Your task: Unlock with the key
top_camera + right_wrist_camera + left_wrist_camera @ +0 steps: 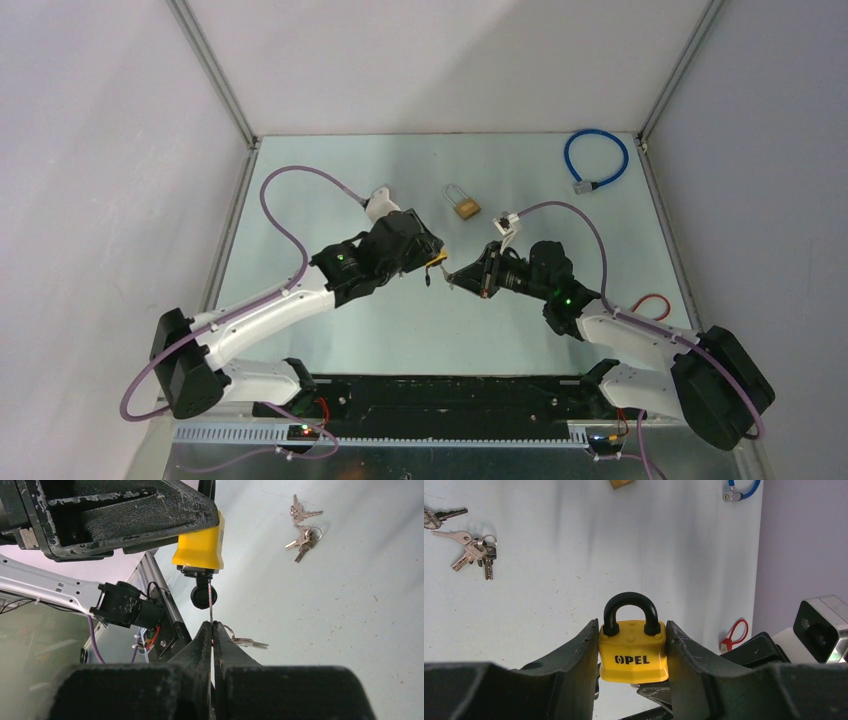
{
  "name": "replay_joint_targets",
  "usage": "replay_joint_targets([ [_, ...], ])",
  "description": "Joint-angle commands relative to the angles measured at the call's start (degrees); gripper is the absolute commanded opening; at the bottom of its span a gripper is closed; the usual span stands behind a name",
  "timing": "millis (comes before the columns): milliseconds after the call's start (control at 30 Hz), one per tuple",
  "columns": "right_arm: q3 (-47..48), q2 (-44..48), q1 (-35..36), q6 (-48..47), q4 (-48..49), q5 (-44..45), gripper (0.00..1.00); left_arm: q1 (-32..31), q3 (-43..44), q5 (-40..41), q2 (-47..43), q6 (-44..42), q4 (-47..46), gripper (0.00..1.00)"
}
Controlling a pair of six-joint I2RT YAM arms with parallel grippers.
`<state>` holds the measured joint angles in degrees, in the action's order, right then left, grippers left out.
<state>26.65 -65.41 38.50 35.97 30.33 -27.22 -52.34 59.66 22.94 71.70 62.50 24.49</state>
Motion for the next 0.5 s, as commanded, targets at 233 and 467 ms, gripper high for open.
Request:
replay_joint_targets([
  [233, 1.9, 1.1, 0.2, 0.0, 2.9, -0.2, 0.00, -0.6, -0.1, 2.4, -2.3, 0.7, -3.9, 0.00],
  [467, 3.3, 0.9, 0.6, -0.9, 2.4, -2.2, 0.00, -0.5, 0.0, 2.3, -1.9, 0.7, -4.1, 0.00],
])
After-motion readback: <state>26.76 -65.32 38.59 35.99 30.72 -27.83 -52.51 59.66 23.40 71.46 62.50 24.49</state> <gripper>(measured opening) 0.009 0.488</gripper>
